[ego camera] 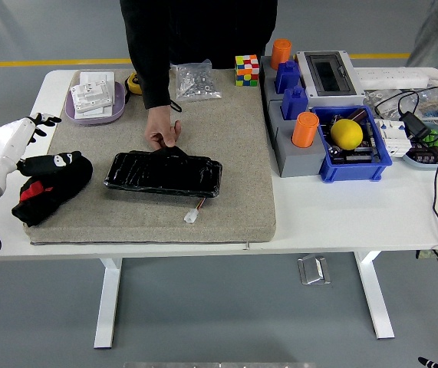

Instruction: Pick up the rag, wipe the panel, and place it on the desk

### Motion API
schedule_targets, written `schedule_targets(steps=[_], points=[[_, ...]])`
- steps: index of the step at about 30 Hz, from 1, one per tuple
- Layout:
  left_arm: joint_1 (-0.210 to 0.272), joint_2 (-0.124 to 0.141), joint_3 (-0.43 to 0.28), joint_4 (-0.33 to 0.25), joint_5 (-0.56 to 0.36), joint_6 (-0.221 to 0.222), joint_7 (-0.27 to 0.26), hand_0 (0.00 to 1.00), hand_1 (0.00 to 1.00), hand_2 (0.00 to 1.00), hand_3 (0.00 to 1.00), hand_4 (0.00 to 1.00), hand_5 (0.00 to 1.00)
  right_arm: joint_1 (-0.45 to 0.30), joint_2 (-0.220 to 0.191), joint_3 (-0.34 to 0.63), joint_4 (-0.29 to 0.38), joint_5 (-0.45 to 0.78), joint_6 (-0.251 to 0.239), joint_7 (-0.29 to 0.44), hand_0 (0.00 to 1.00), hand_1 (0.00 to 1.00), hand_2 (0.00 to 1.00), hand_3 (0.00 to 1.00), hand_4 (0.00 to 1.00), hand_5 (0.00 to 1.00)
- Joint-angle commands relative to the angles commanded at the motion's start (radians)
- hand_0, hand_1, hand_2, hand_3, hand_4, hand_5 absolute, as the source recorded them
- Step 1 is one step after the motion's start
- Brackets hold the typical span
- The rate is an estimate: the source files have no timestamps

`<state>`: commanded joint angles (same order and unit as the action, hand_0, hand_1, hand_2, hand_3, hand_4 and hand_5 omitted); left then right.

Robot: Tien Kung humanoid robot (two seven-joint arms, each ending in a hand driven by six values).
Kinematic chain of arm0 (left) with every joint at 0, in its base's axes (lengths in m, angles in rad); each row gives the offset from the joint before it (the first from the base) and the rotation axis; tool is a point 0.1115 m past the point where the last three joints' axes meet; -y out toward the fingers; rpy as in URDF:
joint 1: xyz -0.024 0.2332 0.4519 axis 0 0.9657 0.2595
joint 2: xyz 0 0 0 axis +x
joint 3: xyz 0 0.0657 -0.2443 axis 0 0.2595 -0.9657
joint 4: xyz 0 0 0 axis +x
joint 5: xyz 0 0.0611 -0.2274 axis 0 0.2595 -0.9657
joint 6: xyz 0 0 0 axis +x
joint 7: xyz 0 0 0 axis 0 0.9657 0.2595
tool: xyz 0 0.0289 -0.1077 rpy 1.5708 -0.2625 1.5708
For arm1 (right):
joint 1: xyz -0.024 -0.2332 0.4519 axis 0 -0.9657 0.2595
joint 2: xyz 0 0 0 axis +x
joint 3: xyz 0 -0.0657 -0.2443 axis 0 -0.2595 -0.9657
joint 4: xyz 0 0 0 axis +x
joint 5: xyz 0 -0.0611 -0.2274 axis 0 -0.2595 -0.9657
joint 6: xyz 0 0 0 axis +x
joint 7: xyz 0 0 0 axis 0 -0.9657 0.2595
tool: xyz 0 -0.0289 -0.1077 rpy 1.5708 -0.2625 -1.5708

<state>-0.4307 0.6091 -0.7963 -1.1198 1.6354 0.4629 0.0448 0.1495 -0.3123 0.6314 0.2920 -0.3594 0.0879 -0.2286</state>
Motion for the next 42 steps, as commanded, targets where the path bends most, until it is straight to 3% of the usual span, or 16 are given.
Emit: schedule_targets(steps=[8, 27, 38, 39, 42], points=[[-0.019, -0.037, 0.022, 0.074, -0.002, 0.002, -0.007, 0.518, 0.683, 0.787, 0.779, 0.902, 0.5, 0.002, 0.001, -0.003, 0.001, 0.001, -0.001, 0.001, 0.78, 0.664, 0.716, 0.637, 0.998, 0.555], [-0.034, -0.096, 0.079, 0.209, -0.032, -0.002, -0.009, 0.516, 0.685, 0.788, 0.78, 0.907, 0.496, -0.004, 0.002, -0.003, 0.012, -0.008, -0.003, 0.004, 0.781, 0.664, 0.717, 0.638, 0.998, 0.553], [-0.029, -0.118, 0.085, 0.244, -0.043, 0.001, -0.01, 0.504, 0.669, 0.788, 0.781, 0.909, 0.498, -0.007, 0.004, -0.011, 0.009, -0.004, -0.002, 0.004, 0.78, 0.664, 0.716, 0.639, 0.998, 0.553], [-0.028, -0.119, 0.085, 0.246, -0.044, 0.004, -0.012, 0.465, 0.617, 0.786, 0.771, 0.906, 0.493, -0.008, 0.004, -0.011, 0.009, -0.004, -0.002, 0.004, 0.781, 0.664, 0.716, 0.64, 0.998, 0.553], [-0.027, -0.122, 0.086, 0.254, -0.053, 0.008, -0.011, 0.465, 0.617, 0.786, 0.771, 0.906, 0.493, -0.009, 0.004, -0.013, 0.009, -0.003, -0.002, 0.004, 0.781, 0.664, 0.716, 0.64, 0.998, 0.553]])
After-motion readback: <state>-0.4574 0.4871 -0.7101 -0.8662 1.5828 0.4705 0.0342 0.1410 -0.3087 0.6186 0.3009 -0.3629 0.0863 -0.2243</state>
